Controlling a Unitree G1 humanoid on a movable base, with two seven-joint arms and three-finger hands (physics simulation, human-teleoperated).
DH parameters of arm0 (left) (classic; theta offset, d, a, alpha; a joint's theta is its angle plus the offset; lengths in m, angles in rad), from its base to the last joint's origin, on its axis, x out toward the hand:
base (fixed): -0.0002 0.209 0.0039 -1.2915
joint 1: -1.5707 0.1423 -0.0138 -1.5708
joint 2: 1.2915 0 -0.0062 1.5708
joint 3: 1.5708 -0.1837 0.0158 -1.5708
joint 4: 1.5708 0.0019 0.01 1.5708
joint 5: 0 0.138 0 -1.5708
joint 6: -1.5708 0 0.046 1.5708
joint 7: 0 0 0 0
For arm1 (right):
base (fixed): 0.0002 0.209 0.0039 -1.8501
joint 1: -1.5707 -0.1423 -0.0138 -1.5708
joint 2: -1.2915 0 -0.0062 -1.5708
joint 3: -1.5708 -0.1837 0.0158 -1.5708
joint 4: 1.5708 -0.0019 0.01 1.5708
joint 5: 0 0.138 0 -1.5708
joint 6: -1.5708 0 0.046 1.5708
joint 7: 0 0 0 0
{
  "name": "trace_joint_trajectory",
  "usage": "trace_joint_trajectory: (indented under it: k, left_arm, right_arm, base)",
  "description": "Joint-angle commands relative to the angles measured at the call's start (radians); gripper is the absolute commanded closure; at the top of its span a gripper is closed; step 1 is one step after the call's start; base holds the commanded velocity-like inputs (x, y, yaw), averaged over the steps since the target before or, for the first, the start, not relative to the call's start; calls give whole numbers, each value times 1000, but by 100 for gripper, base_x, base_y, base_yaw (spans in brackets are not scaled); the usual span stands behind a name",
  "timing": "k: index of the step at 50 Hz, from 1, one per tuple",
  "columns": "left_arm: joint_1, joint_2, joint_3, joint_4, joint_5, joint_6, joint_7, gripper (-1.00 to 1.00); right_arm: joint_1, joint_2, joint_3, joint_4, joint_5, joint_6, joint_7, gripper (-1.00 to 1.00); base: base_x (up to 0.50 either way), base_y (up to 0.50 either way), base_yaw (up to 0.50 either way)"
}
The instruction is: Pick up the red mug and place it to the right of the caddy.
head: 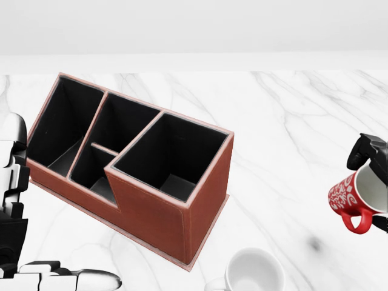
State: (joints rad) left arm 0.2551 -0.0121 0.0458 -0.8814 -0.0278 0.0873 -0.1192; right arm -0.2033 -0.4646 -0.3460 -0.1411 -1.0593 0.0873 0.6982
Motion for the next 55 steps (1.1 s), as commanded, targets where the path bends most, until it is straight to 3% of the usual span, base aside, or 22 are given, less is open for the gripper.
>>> trace_joint_trajectory:
  k: [1,17,55]
  left_arm:
    - [2,1,-6,1,3,0,1,-100]
    - [2,-1,6,-5,-4,0,-3,-100]
    - [-3,-3,23,-18,-11,0,-10,-100]
  right_arm:
    - [-93,-4,22,-85,-19,0,0,100]
    - [-139,81,131,-88,-99,0,0,100]
    - [-201,210,264,86,-190,0,0,100]
  base:
    - [0,0,0]
    - [0,0,0]
    - [0,0,0]
